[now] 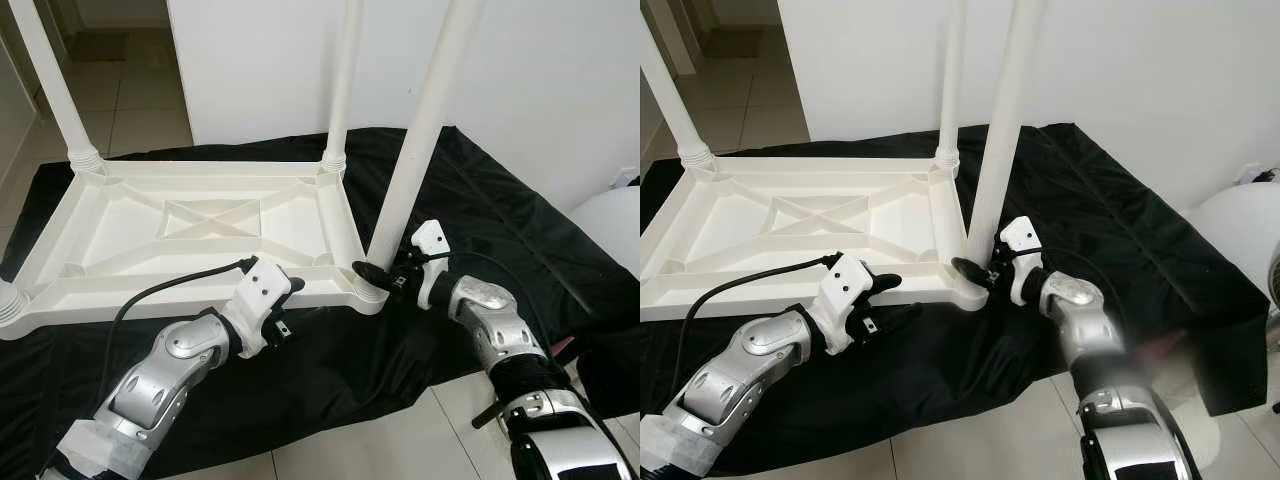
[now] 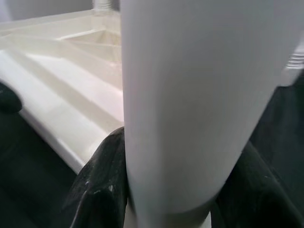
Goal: Building children table
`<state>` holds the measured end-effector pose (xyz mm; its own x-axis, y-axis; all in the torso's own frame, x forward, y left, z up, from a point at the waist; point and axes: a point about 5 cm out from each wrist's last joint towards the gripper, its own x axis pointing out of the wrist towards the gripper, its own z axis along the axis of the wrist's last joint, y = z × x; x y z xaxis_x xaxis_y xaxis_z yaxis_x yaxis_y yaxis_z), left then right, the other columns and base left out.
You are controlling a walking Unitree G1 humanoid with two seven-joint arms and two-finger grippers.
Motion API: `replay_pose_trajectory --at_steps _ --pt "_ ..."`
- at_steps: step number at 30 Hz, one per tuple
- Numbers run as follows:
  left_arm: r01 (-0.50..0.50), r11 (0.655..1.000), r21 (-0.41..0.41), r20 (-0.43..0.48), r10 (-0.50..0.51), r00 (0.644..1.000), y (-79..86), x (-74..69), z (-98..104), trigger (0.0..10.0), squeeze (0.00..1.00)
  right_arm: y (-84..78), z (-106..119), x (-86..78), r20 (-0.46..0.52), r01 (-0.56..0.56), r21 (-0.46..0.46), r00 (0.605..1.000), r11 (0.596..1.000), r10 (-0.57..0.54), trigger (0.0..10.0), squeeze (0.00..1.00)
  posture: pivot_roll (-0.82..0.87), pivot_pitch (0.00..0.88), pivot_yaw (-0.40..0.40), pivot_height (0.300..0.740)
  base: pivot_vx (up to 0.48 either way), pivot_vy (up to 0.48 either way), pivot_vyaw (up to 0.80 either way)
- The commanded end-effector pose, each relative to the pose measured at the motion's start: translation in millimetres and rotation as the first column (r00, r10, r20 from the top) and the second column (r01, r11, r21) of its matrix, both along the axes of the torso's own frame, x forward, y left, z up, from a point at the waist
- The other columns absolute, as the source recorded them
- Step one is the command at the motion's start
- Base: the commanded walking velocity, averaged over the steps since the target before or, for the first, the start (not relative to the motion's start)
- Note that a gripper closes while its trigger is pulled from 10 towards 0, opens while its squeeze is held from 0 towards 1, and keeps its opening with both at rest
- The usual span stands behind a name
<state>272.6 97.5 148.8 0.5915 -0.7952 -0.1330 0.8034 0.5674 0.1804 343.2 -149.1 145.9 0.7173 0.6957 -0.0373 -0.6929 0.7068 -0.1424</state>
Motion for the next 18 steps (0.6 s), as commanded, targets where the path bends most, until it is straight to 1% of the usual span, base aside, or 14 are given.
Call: replay_pose_trajectory --at_steps 1,2,3,4,6,7,9,10,11,13,15,16,17,18 --pt "0.117 0.993 0.015 -0.017 -0.117 0.993 -4.6 -5.1 -1.4 10.0 0.00 -3.8 -7.7 -2.2 -0.031 0.072 -0.005 0.997 0.997 -0.072 10.0 0.00 0.00 0.000 -0.026 0.740 0.000 0.000 0.00" --pt "0.118 0.993 0.015 -0.017 -0.118 0.993 -4.6 -5.2 -1.7 10.0 0.00 -2.7 -8.4 -3.7 -0.029 0.085 -0.002 0.996 0.996 -0.085 10.0 0.00 0.00 0.000 -0.026 0.740 0.000 0.000 0.00" --pt "0.119 0.993 0.015 -0.018 -0.118 0.993 -4.6 -5.3 -1.7 10.0 0.00 -0.6 -6.9 -6.4 -0.022 0.130 0.028 0.991 0.991 -0.129 10.0 0.00 0.00 0.000 -0.028 0.740 0.000 0.000 0.00" --pt "0.119 0.993 0.015 -0.018 -0.118 0.993 -4.6 -5.3 -1.7 10.0 0.00 -0.6 -6.9 -6.4 -0.022 0.130 0.028 0.991 0.991 -0.129 10.0 0.00 0.00 0.000 -0.028 0.740 0.000 0.000 0.00" --pt "0.120 0.993 0.016 -0.018 -0.120 0.993 -4.5 -5.4 -1.9 10.0 0.00 -1.0 -5.4 -7.4 -0.019 0.186 0.046 0.982 0.981 -0.185 10.0 0.00 -0.01 0.000 -0.026 0.740 0.000 0.000 0.00" --pt "0.122 0.992 0.018 -0.019 -0.121 0.992 -4.6 -5.3 -2.2 10.0 0.00 -1.8 -5.3 -7.1 -0.031 0.228 0.063 0.974 0.972 -0.226 10.0 0.00 -0.01 0.000 -0.026 0.740 0.000 0.000 0.00" --pt "0.123 0.992 0.019 -0.019 -0.123 0.992 -4.7 -5.4 -2.5 10.0 0.00 -2.3 -5.4 -7.3 -0.043 0.256 0.074 0.966 0.964 -0.254 10.0 0.00 -0.01 0.000 -0.028 0.740 0.000 0.000 0.00" --pt "0.125 0.992 0.019 -0.020 -0.125 0.992 -4.9 -5.6 -2.7 10.0 0.00 -2.1 -5.8 -7.9 -0.065 0.306 0.095 0.952 0.947 -0.301 10.0 0.00 -0.01 0.000 -0.028 0.740 0.000 0.000 0.00" --pt "0.125 0.992 0.019 -0.020 -0.125 0.992 -4.9 -5.6 -2.7 10.0 0.00 -2.1 -5.8 -7.9 -0.065 0.306 0.095 0.952 0.947 -0.301 10.0 0.00 -0.01 0.000 -0.028 0.740 0.000 0.000 0.00" --pt "0.128 0.991 0.022 -0.020 -0.128 0.992 -5.0 -5.2 -2.9 10.0 0.00 4.3 -6.9 -12.7 -0.081 0.406 0.112 0.914 0.907 -0.399 10.0 0.00 -0.01 0.000 -0.028 0.740 0.000 0.000 0.00" --pt "0.130 0.991 0.025 -0.020 -0.129 0.991 -4.8 -5.0 -3.1 10.0 0.00 9.2 -8.1 -18.0 -0.067 0.525 0.081 0.851 0.847 -0.521 10.0 0.00 -0.01 0.000 -0.031 0.740 0.000 0.000 0.00" --pt "0.130 0.991 0.026 -0.019 -0.129 0.991 -4.6 -4.9 -3.1 10.0 0.00 10.4 -8.4 -19.8 -0.061 0.565 0.065 0.825 0.822 -0.562 10.0 0.00 -0.01 0.000 -0.033 0.740 0.000 0.000 0.00" --pt "0.130 0.991 0.026 -0.019 -0.129 0.991 -4.6 -4.9 -3.1 10.0 0.00 10.4 -8.4 -19.8 -0.061 0.565 0.065 0.825 0.822 -0.562 10.0 0.00 -0.01 0.000 -0.033 0.740 0.000 0.000 0.00" --pt "0.128 0.991 0.026 -0.020 -0.127 0.992 -4.2 -5.0 -3.4 10.0 0.00 13.9 -8.6 -21.9 -0.067 0.600 0.075 0.800 0.796 -0.597 10.0 0.00 -0.01 0.000 -0.033 0.740 0.000 0.000 0.00"
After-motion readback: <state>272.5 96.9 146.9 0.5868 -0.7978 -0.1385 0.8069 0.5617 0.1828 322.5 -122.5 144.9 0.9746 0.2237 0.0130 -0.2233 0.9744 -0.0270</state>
